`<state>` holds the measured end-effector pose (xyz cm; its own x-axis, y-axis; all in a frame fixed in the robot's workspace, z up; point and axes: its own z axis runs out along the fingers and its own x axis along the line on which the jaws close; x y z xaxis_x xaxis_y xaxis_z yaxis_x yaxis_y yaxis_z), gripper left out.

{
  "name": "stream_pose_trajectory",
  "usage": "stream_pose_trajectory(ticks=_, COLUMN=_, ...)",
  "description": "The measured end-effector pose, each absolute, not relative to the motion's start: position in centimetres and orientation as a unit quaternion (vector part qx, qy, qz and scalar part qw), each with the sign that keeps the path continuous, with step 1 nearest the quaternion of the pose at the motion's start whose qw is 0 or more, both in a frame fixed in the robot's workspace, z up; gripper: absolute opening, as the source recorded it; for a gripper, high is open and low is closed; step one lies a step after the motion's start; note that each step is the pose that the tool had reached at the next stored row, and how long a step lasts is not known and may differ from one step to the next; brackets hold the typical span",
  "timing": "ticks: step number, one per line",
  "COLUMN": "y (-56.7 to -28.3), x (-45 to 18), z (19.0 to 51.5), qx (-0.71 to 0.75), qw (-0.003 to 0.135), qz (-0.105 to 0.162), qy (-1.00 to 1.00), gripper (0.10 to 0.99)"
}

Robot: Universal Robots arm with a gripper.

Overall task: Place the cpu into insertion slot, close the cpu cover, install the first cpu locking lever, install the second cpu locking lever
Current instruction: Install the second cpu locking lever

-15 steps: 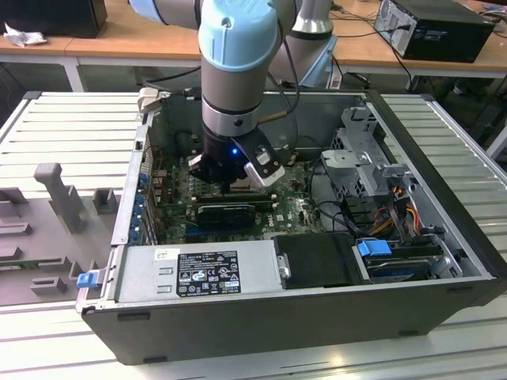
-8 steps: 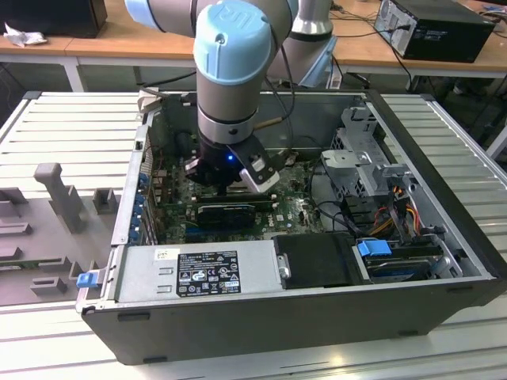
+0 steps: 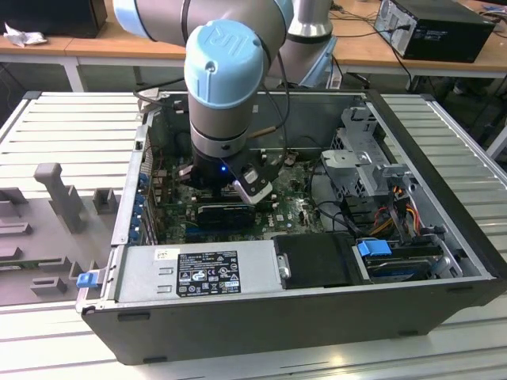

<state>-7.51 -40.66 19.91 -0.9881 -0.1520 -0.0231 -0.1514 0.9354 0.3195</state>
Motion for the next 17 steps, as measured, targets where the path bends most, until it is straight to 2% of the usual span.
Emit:
stream_pose_trajectory(ticks=11, y=-40.7, x=-7.5, z=19.2, qx=0.077, qw=0.000, qz=-0.180, qy=-0.981, gripper=0.106)
stream_pose_trajectory(ticks=17, y=-40.7, x=-7.5, z=22.3, qx=0.077, qw=0.000, qz=-0.178, qy=-0.981, gripper=0.106)
